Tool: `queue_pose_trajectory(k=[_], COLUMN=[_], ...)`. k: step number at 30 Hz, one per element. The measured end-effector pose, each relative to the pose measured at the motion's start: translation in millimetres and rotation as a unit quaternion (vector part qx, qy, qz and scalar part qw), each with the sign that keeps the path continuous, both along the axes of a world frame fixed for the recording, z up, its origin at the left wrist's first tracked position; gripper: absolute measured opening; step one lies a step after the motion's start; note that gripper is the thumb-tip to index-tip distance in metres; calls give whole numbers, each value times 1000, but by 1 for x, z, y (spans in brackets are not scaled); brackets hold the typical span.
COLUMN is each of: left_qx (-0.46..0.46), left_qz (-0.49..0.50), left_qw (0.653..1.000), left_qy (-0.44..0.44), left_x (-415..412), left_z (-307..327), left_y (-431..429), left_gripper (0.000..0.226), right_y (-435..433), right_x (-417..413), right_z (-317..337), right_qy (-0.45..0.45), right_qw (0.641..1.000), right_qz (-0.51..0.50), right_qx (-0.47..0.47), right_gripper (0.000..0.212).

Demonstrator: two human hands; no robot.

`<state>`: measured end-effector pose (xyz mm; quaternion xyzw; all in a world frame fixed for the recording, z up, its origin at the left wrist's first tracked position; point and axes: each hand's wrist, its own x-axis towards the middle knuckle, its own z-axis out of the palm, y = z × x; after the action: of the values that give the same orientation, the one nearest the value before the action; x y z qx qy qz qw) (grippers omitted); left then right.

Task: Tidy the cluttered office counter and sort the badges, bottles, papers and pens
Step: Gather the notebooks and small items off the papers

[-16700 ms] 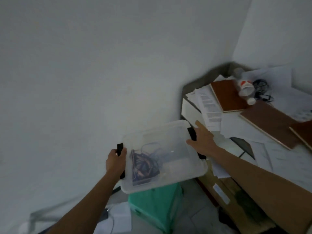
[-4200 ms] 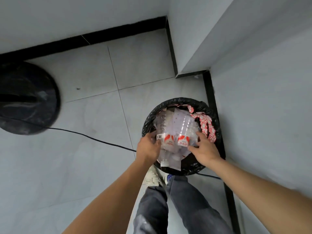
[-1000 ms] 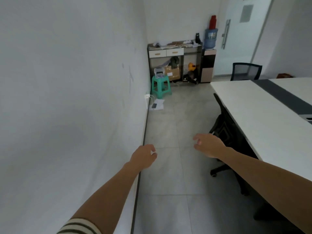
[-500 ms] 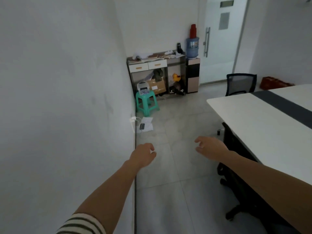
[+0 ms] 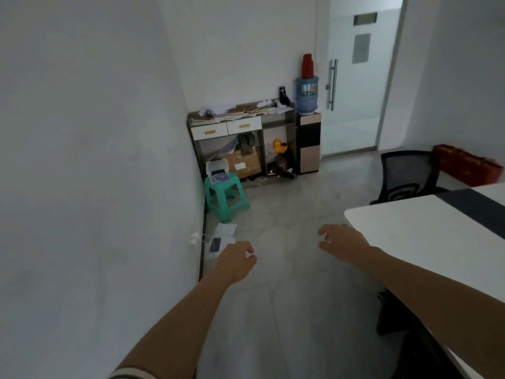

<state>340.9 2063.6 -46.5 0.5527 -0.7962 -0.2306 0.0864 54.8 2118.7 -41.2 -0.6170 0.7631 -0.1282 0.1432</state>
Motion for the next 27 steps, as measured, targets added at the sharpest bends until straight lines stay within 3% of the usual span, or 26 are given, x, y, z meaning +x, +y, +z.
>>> queue_pose_trajectory(k=[9, 18, 27], left_qx=[-5, -17, 4], left_qz=[24, -2, -50], left_qw=[1000, 1000, 999], left_qy=[-15, -5, -16], left_x=[-41, -102, -193], left_z=[-9, 15, 4], left_y=[-220, -492, -697], left_gripper=[27, 28, 28], right_y=[-238, -482, -675], right_x=[-35, -100, -182], right_z=[-6, 8, 0], right_qy=[24, 18, 18], right_qw=[997, 1000, 999], right_qz=[71, 13, -14], right_qx=[13, 9, 33], right_gripper=[36, 36, 36])
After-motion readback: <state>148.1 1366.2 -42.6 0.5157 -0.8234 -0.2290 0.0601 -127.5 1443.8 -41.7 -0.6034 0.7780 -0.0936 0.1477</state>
